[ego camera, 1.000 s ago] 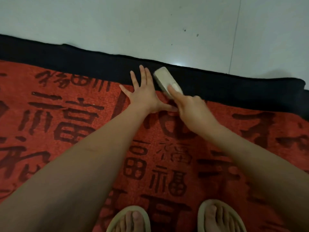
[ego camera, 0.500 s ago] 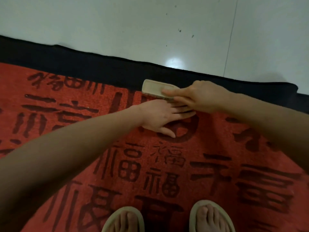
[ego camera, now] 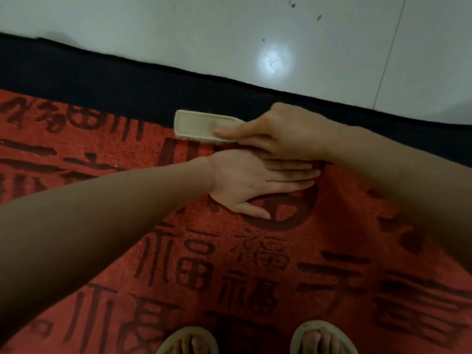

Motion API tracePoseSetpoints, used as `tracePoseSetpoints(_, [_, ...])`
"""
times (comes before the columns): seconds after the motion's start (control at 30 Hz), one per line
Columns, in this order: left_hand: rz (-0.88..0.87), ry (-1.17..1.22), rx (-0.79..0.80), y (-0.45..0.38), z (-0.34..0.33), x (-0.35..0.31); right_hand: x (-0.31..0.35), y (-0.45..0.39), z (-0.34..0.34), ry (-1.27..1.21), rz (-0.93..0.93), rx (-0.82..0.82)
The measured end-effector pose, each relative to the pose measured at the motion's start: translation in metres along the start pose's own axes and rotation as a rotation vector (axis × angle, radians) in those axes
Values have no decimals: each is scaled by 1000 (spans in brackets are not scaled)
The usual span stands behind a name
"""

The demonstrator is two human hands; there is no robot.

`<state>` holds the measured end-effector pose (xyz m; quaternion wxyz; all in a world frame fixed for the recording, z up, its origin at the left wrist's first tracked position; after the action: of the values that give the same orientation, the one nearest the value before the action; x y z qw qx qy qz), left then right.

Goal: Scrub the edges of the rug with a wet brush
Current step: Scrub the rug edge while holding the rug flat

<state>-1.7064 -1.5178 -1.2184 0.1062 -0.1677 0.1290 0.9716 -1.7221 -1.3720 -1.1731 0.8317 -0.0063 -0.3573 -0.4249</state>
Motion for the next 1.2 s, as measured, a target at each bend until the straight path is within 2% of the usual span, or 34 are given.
tracePoseSetpoints(0.07, [-35,13,-4,-2,3,0,-20,36,8,-88,-10,-7])
tracePoseSetpoints(0.17, [-38,-2,-8,-3,5,0,-29,69,9,-83,-38,-6])
tracePoseSetpoints(0.23, [-38,0,-22,-2,6,0,-18,42,7,-4,2,-11])
tracePoseSetpoints(0.37, [-27,-10,-3,-1,8,-1,-5,4,7,151,-70,-2])
tracePoseSetpoints(0.5, [-24,-10,-6,-2,5,-2,-22,72,6,127,-153,-88])
tracePoseSetpoints(0.67, [-23,15,-61,-5,9,-2,0,-3,-4,281,-52,-213])
tracePoseSetpoints(0.73, [-35,40,-27,-3,10,1,-5,0,-4,299,-61,-249])
tracePoseSetpoints(0.87, [-109,-25,31,-16,19,26,-38,86,0,196,-216,-317])
tracePoseSetpoints(0.97, [-69,-60,-6,-22,19,35,-36,59,-3,230,-230,-357])
tracePoseSetpoints(1.07, [-82,48,-15,-20,23,39,-32,10,5,212,-217,-358])
tracePoseSetpoints(1.2, [-143,54,-20,-22,28,54,-61,62,23,52,-246,-284])
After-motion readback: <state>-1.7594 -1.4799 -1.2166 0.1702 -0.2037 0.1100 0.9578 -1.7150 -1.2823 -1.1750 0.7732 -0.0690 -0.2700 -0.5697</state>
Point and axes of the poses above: each hand's wrist, its own y-axis away from the middle knuckle, its own z-axis out of the back of the hand, x = y × z, the point moved 1 cm from there along -y, towards the middle knuckle, and after that the axes turned 5 degrees about x, right-handed, at the moved point
